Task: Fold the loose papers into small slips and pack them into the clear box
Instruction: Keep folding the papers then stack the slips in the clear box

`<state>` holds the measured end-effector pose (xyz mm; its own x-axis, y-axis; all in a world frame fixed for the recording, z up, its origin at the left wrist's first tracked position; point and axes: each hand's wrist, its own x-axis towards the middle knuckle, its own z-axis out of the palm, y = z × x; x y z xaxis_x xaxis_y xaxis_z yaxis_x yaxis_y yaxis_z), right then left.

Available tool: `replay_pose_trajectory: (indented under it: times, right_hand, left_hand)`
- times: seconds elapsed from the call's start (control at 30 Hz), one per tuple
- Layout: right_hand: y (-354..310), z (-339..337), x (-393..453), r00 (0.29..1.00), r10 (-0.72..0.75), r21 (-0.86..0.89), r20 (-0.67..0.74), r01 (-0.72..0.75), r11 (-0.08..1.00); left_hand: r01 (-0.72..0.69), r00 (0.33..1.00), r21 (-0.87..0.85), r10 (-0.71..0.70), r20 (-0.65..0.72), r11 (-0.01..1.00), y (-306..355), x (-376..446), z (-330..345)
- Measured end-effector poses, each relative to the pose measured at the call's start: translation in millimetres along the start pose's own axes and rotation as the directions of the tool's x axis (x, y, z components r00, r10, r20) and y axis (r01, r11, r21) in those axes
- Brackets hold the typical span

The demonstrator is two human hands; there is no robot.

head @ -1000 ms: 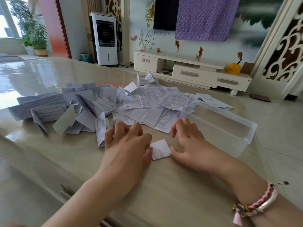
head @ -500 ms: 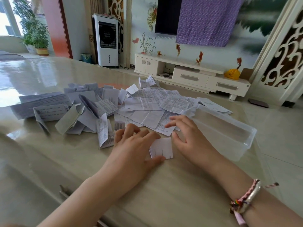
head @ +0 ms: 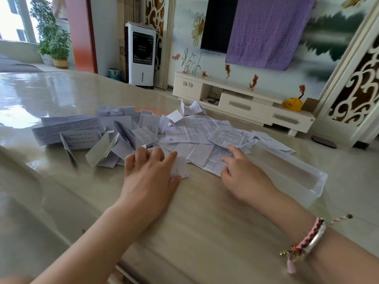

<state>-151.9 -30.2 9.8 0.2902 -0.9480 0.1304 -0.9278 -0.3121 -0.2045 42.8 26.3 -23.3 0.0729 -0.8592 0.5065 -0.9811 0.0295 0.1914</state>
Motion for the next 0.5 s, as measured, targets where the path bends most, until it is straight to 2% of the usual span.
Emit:
replay_pose_trajectory:
  times: [0.2,0.37,0.43,0.5]
  right_hand:
    - [-9.0,0.0,28.2,0.99,0.08,-0.126,0.114,-0.066,0.99]
    - [-16.2,3.1,44.1,0.977,0.138,-0.243,0.164,-0.095,0.965]
    - [-14.3,6.1,42.8,0.991,0.066,-0.199,0.115,-0.042,0.979]
    - [-8.0,8.3,35.1,0.996,-0.071,-0.094,0.054,0.076,0.993]
  left_hand:
    - [0.061,0.998,0.028,-0.06,-0.033,0.998,-0.4,7.4,5.1]
    - [0.014,0.999,-0.001,-0.014,-0.052,1.0,4.0,8.3,4.2]
    - [-0.014,0.997,-0.027,0.012,-0.074,1.0,4.6,6.1,3.1]
    - [-0.052,0.994,-0.037,0.048,-0.097,0.998,5.1,4.6,1.5]
